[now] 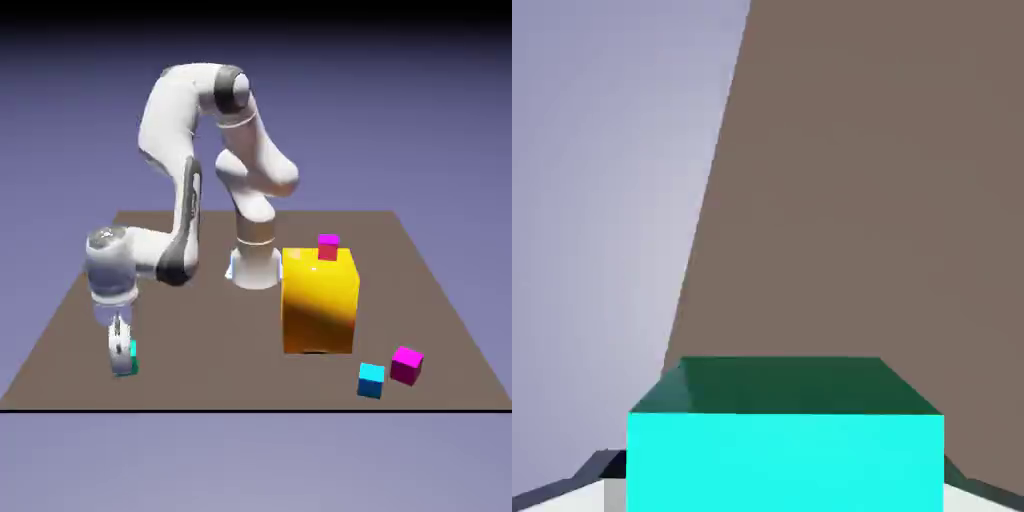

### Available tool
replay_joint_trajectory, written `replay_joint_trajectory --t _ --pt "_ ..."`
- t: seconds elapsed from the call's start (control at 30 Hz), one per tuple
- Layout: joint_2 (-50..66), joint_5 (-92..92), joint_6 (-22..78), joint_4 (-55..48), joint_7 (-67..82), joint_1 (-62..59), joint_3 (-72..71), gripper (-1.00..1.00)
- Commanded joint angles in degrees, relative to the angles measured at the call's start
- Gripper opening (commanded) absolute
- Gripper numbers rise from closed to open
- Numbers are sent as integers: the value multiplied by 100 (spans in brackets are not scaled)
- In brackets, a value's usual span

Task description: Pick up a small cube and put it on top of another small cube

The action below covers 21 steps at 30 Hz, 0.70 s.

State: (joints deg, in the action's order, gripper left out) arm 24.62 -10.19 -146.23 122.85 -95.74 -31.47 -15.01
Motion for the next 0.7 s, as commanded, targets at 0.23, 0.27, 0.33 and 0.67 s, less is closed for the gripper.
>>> replay_joint_trajectory --t 0.23,0.27,0.33,0.67 --pt "-331 -789 272 339 616 1578 -1661 -100" --pt "-372 -887 306 381 693 1775 -1869 -100" --pt "-441 -1051 361 452 823 2105 -2217 -100" --pt "53 -1515 -13 381 504 2422 -1812 100"
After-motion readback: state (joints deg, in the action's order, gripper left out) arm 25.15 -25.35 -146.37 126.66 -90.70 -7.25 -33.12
